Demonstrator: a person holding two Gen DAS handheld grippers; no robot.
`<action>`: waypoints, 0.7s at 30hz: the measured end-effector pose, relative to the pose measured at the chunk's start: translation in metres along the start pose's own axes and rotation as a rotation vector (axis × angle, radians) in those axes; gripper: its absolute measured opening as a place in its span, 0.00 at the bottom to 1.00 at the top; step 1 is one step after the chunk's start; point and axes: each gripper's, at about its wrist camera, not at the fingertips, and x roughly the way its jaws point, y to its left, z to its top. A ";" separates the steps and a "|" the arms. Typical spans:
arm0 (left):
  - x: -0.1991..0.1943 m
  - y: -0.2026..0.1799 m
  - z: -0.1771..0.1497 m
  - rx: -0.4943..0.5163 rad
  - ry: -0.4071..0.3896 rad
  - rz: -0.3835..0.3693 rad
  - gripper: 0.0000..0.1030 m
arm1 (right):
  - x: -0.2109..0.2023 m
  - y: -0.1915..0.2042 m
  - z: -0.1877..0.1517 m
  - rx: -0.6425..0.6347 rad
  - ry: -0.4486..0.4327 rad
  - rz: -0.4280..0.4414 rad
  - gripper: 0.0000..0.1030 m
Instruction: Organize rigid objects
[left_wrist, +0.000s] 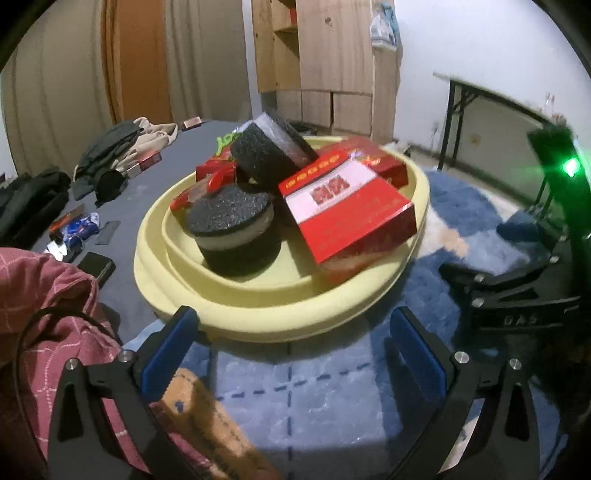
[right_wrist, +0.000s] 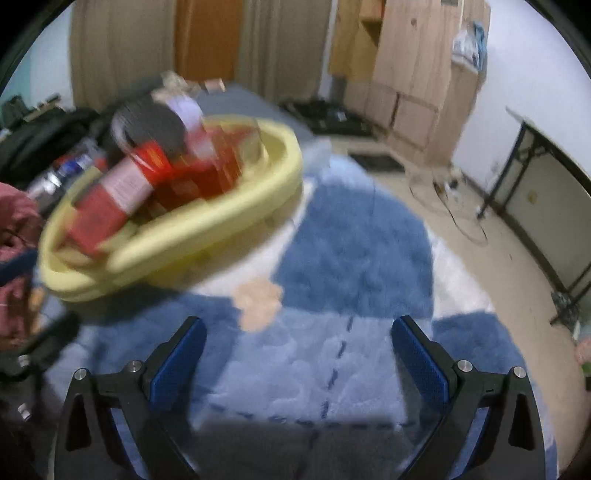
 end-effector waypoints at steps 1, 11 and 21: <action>0.002 -0.001 -0.002 -0.001 0.018 0.007 1.00 | 0.000 0.000 0.002 0.000 -0.003 0.000 1.00; 0.036 0.005 0.000 -0.073 0.171 -0.023 1.00 | 0.011 -0.004 0.015 0.020 0.024 0.028 1.00; 0.038 0.007 -0.001 -0.084 0.171 -0.035 1.00 | 0.012 -0.006 0.012 0.025 0.021 0.031 1.00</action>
